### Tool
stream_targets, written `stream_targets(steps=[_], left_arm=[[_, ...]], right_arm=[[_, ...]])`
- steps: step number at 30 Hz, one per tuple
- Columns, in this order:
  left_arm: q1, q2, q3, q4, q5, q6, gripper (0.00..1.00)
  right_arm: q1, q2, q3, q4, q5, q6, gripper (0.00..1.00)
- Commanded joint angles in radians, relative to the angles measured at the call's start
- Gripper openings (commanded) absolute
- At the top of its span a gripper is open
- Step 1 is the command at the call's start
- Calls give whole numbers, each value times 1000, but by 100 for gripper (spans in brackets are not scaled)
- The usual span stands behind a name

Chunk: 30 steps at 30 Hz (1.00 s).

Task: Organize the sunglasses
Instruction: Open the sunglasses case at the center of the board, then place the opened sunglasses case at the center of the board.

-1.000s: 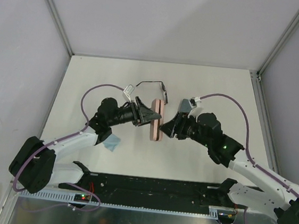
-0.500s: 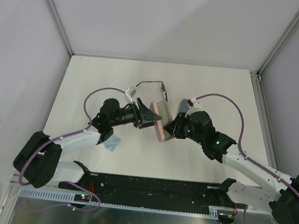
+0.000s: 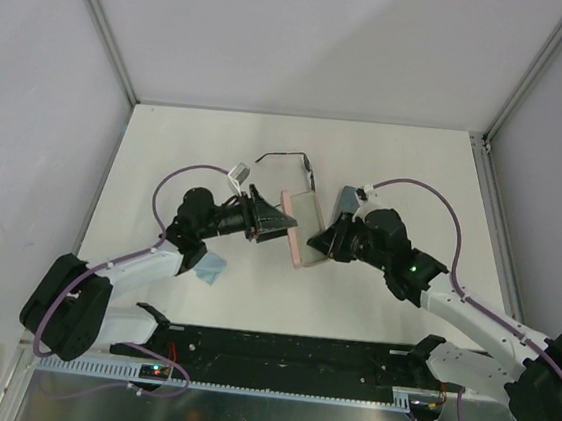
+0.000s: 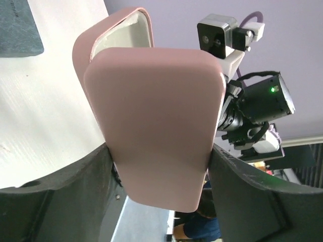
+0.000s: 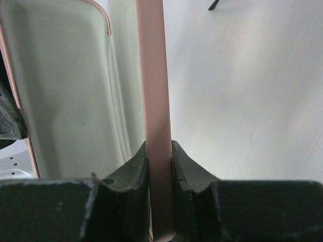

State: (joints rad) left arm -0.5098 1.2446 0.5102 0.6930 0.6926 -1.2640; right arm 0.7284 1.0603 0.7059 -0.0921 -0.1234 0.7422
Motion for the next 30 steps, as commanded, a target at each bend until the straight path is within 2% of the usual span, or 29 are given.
stream_targets(steps=[1, 2, 4, 9, 13, 19, 21, 23, 27, 30], left_arm=[[48, -99, -31, 121, 89, 95, 87], [58, -117, -32, 59, 76, 127, 93], [68, -144, -12, -115, 28, 232, 98], [71, -172, 65, -448, -131, 433, 100], [71, -170, 114, -604, -265, 543, 100], [71, -95, 187, -740, -495, 740, 100], [71, -44, 225, -758, -501, 815, 100], [71, 9, 259, -763, -485, 844, 100], [59, 124, 329, -764, -522, 878, 100], [43, 202, 376, -763, -539, 910, 100]], right_arm=[[-21, -7, -28, -134, 148, 1, 3], [-11, -8, -28, -149, 172, -1, 3], [10, -6, -28, -174, 229, -4, 2], [52, 20, -29, -220, 338, 9, 0], [77, 67, -29, -207, 361, 21, 0], [106, 207, -28, -143, 351, 65, 1], [107, 250, -28, -115, 328, 75, 5], [108, 277, -28, -91, 301, 81, 16], [99, 273, -29, -89, 290, 94, 47], [80, 229, -29, -114, 293, 78, 54]])
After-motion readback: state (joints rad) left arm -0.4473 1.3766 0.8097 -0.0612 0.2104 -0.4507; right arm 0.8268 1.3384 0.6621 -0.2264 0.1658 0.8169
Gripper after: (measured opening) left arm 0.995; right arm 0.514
